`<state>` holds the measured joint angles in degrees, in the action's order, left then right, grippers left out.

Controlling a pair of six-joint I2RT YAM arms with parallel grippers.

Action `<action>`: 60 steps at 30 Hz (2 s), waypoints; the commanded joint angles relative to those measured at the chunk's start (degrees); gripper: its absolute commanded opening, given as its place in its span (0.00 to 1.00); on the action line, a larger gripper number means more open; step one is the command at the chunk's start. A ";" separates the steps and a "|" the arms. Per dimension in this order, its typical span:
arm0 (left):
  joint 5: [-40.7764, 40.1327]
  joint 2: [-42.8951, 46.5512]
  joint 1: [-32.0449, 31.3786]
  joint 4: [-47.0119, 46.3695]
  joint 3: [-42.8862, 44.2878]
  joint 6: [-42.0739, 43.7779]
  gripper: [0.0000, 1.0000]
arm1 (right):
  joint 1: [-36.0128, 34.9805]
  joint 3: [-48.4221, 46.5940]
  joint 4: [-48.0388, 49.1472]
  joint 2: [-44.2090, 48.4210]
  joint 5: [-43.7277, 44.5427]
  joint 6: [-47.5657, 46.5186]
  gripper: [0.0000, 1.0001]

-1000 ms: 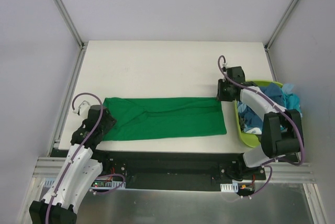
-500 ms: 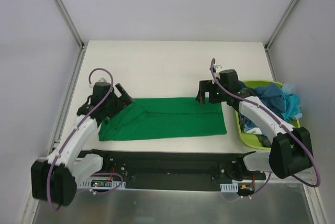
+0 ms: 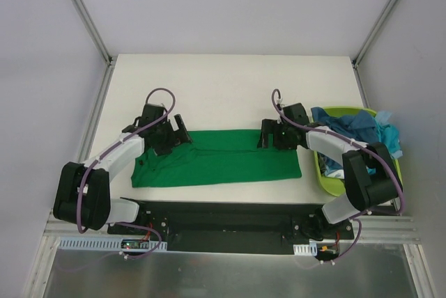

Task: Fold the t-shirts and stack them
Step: Fold the other side of the tshirt into a rectangle

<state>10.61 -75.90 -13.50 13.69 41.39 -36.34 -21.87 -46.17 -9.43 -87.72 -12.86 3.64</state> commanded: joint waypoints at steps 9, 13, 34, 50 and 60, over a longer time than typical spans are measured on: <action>13.21 20.24 -9.96 -1.21 -14.39 -1.10 0.99 | 0.95 1.70 -0.32 0.53 -0.15 1.28 0.96; 7.95 27.90 -10.32 -0.25 -14.50 -1.81 0.99 | 1.04 1.79 -0.41 1.24 -0.23 0.84 0.96; 3.17 0.82 -10.84 -0.42 2.75 2.68 0.99 | 1.21 1.88 -1.29 2.73 0.38 0.23 0.96; -0.57 19.21 -16.83 1.51 -5.10 1.54 0.99 | 2.09 1.79 -1.47 4.05 -0.49 -0.39 0.96; -12.11 8.95 -8.32 1.51 0.62 -9.62 0.99 | 2.18 -1.64 -2.17 6.16 -0.76 -1.97 0.96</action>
<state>2.35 -60.99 -26.04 15.27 39.38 -40.64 -20.10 -45.19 -10.83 -82.63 -13.15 3.49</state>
